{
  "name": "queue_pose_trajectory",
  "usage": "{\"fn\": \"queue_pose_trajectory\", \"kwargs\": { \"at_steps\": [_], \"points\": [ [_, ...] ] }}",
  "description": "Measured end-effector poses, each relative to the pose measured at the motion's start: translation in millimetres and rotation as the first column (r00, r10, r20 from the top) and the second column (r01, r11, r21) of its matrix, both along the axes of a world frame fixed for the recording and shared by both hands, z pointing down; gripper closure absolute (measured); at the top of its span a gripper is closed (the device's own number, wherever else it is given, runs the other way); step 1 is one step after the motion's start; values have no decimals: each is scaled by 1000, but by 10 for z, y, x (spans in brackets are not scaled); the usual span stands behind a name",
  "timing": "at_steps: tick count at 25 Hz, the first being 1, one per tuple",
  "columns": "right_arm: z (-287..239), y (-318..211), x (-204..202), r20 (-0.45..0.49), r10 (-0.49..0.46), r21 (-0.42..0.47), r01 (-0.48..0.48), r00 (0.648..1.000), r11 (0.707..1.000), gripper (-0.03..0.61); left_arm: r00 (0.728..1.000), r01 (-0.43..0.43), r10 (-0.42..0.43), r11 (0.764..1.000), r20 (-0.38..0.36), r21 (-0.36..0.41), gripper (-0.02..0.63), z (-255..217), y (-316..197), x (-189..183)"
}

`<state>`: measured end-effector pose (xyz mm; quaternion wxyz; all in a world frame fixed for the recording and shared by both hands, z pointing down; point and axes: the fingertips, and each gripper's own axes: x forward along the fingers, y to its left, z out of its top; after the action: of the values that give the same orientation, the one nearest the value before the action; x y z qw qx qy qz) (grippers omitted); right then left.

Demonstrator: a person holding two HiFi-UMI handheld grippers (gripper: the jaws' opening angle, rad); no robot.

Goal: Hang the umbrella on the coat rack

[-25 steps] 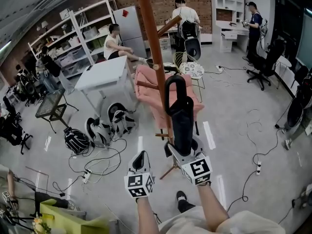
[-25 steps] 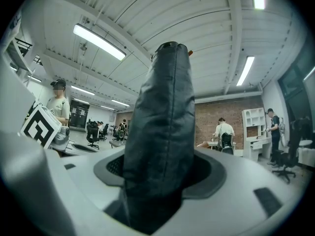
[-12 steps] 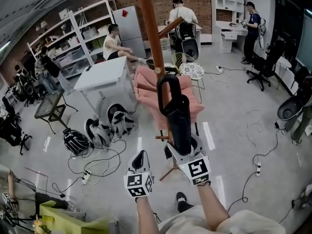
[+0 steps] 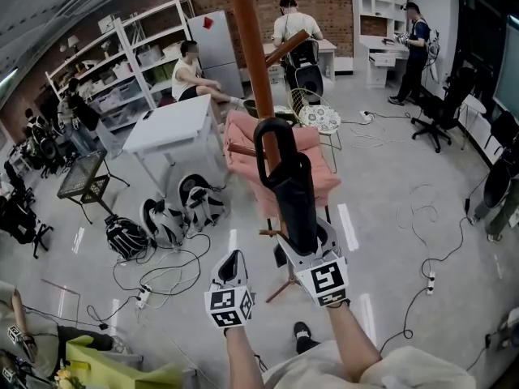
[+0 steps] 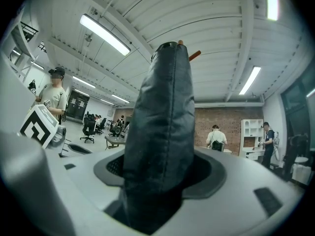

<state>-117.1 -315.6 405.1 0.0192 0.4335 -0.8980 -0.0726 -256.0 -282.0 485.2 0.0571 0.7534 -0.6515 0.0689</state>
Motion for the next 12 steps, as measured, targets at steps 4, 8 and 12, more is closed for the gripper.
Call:
{"fn": "queue_pose_trajectory", "kwargs": {
  "at_steps": [4, 8, 12],
  "points": [
    [-57, -71, -33, 4, 4, -5, -4, 1000, 1000, 282, 1000, -5, 5, 1000, 4, 2, 606, -46, -61, -1],
    [-82, -128, -37, -12, 19, -5, -19, 1000, 1000, 282, 1000, -4, 3, 1000, 9, 14, 606, -85, -91, -7],
    [-142, -196, -39, -25, 29, -15, -29, 999, 999, 282, 1000, -5, 4, 999, 14, 32, 606, -226, -123, 22]
  ]
}}
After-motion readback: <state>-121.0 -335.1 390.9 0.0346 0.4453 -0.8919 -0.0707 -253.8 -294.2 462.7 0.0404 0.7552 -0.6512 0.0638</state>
